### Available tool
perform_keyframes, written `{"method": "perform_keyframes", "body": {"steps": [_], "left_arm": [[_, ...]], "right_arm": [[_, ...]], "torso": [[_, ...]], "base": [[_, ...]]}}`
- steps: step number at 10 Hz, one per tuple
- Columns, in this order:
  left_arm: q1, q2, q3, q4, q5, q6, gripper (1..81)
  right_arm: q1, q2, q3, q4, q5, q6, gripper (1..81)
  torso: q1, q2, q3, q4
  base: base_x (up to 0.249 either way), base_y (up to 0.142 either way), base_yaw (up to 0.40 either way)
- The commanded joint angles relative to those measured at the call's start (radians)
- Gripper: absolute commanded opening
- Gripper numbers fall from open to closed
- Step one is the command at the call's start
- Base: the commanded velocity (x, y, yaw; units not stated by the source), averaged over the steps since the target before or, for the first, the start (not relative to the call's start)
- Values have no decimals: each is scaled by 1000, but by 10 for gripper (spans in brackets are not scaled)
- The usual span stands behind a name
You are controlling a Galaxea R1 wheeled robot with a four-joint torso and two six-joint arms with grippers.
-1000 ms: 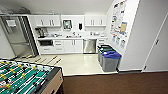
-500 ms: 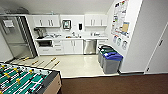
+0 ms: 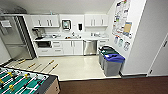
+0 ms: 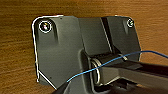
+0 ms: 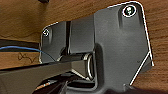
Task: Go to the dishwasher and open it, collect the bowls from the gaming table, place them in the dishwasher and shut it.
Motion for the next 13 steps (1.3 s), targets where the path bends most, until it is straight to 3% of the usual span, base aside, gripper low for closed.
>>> {"method": "perform_keyframes", "body": {"steps": [1,13], "left_arm": [[-55,-14,6,-2,61,2,811],[-55,-22,4,-5,58,2,811]], "right_arm": [[42,-16,10,8,-52,-4,811],[56,-16,4,10,-51,-3,811]], "torso": [[0,0,0,0],[0,0,0,0]], "base": [[185,0,0],[185,0,0]]}}
